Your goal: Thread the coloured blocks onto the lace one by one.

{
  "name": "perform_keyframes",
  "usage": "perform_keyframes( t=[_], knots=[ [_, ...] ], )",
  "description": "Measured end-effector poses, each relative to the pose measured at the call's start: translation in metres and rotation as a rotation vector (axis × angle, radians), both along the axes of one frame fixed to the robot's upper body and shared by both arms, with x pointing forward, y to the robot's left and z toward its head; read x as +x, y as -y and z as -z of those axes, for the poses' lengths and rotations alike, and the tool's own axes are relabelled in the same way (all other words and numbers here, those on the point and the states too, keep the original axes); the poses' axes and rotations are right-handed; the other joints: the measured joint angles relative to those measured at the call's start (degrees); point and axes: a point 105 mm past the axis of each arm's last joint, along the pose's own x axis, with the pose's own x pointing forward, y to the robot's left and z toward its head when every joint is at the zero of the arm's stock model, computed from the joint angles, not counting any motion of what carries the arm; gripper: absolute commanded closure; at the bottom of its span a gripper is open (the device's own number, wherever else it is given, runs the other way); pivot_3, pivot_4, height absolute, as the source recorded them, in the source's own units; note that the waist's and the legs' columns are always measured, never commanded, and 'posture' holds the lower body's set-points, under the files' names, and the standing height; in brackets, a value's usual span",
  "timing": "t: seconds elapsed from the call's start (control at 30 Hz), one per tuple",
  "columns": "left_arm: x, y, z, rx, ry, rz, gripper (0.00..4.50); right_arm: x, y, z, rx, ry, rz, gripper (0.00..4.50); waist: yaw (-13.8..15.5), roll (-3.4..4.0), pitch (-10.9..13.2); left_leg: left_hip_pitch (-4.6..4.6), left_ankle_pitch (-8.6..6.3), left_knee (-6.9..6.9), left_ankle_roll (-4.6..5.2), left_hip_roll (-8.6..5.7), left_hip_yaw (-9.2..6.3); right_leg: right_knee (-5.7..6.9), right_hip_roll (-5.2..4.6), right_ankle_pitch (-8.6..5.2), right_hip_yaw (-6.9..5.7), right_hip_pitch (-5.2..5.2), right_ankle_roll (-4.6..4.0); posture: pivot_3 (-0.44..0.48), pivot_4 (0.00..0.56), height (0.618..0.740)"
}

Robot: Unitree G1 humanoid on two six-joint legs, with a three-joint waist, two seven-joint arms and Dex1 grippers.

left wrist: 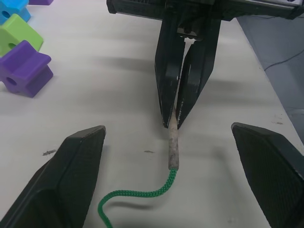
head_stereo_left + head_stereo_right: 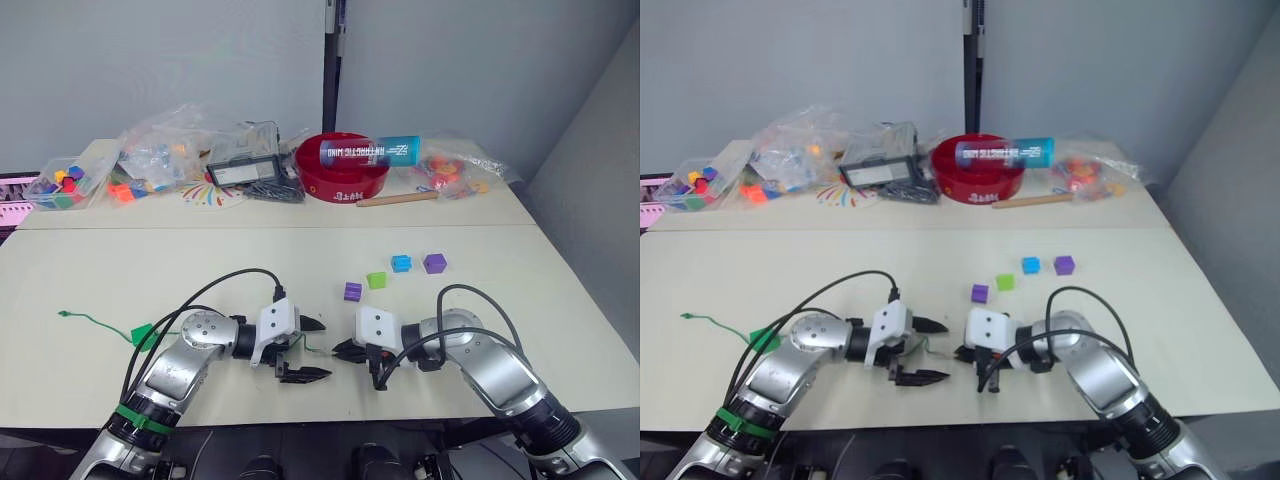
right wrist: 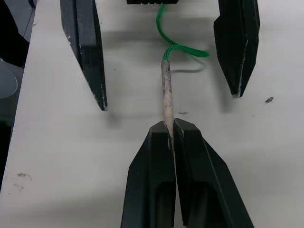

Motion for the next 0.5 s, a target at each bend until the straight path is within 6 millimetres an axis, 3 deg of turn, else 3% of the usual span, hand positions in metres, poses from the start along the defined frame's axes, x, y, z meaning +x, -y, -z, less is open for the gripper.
perform_keyframes(
  t=[0.33,0.5],
  knots=[
    [-0.0006,0.0001,0.0035,0.017,-0.006,0.008,4.47,0.0003,-0.0005,0.0004,-0.002,0.003,0.002,4.5,-0.01,0.0,0.0,0.0,0.0,0.0,0.0,0.0,0.0,0.0,0.0,0.0,-0.01,0.0,0.0,0.0,0.15,0.74],
    [-0.0021,0.0002,0.0037,0.027,-0.005,0.019,4.47,0.0,-0.0005,0.0006,-0.006,0.003,-0.002,4.5,-0.02,0.0,0.0,0.0,0.0,0.0,0.0,0.0,-0.01,0.0,0.0,0.0,-0.01,0.0,0.0,0.0,0.15,0.74]
  ],
)
